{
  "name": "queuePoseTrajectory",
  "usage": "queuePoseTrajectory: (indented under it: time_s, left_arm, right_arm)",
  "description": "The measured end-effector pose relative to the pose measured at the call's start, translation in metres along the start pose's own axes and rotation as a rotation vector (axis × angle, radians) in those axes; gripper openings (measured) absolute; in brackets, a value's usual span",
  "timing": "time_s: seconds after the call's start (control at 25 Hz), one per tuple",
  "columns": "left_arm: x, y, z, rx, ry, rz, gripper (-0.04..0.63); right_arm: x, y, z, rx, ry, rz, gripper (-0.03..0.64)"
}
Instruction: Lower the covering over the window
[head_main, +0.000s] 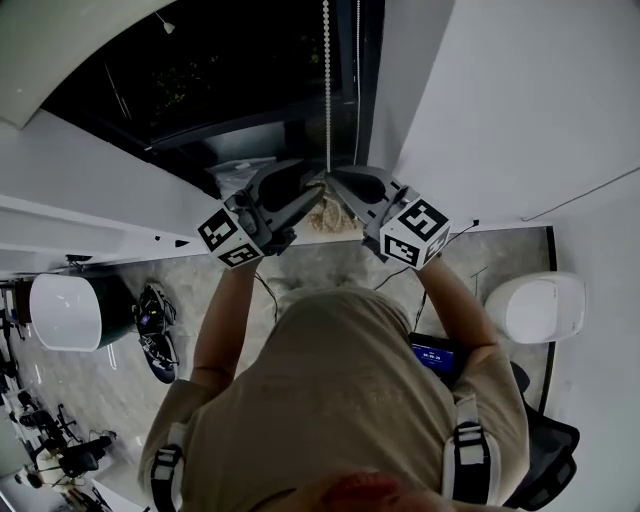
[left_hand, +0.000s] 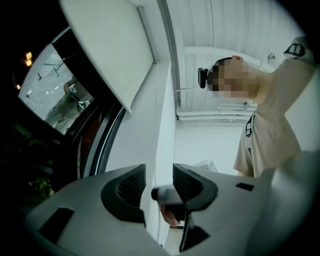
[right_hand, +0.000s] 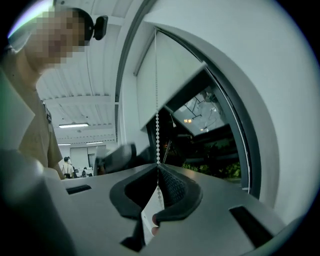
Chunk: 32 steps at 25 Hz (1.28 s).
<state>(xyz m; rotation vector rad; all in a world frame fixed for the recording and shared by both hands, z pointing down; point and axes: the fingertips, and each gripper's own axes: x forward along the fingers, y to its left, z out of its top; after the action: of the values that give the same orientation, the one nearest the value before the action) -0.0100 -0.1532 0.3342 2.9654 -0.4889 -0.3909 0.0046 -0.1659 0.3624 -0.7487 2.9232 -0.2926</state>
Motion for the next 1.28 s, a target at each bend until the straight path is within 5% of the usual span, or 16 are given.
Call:
queuePoseTrajectory:
  time_s: [0.16, 0.24, 0.44, 0.52, 0.64, 0.8, 0.88, 1.04, 1.12, 1.28]
  left_arm:
    - [0.036, 0.003, 0.031, 0.080, 0.034, 0.021, 0.155]
    - [0.046, 0.002, 0.033, 0.104, 0.057, 0.022, 0.029]
    - [0.042, -0.001, 0.032, 0.130, 0.013, 0.050, 0.023]
    - [0.038, -0.004, 0.023, 0.138, 0.032, 0.065, 0.023]
    - [0.036, -0.007, -0.003, 0.110, 0.074, 0.056, 0.023]
    - [0.034, -0.016, -0.045, 0.055, 0.130, 0.052, 0.023]
    - [0.033, -0.019, -0.052, 0.025, 0.121, 0.043, 0.023]
    - [0.018, -0.028, -0.049, -0.035, 0.070, 0.031, 0.023]
    - [0.008, -0.019, -0.040, -0.092, 0.030, 0.040, 0.147]
    - [0.022, -0.002, 0.011, 0.022, -0.005, 0.066, 0.147]
  right_arm:
    - [-0.003, 0.008, -0.017, 0.040, 0.017, 0.009, 0.015]
    - [-0.005, 0.009, -0.015, 0.038, 0.017, 0.003, 0.015]
    - [-0.029, -0.009, -0.001, 0.023, -0.071, -0.036, 0.024]
    - [-0.046, -0.018, 0.020, 0.093, -0.165, -0.048, 0.120]
    - [-0.045, -0.012, 0.053, 0.050, -0.210, -0.032, 0.123]
    - [-0.024, 0.005, 0.058, -0.024, -0.182, -0.016, 0.120]
    - [-0.019, 0.000, 0.056, -0.064, -0.155, -0.051, 0.028]
    - [-0.019, 0.002, 0.051, -0.107, -0.146, -0.078, 0.009]
    - [-0.017, -0.004, 0.034, -0.069, -0.108, -0.078, 0.009]
    - [-0.005, -0.005, -0.025, 0.008, 0.041, -0.025, 0.009]
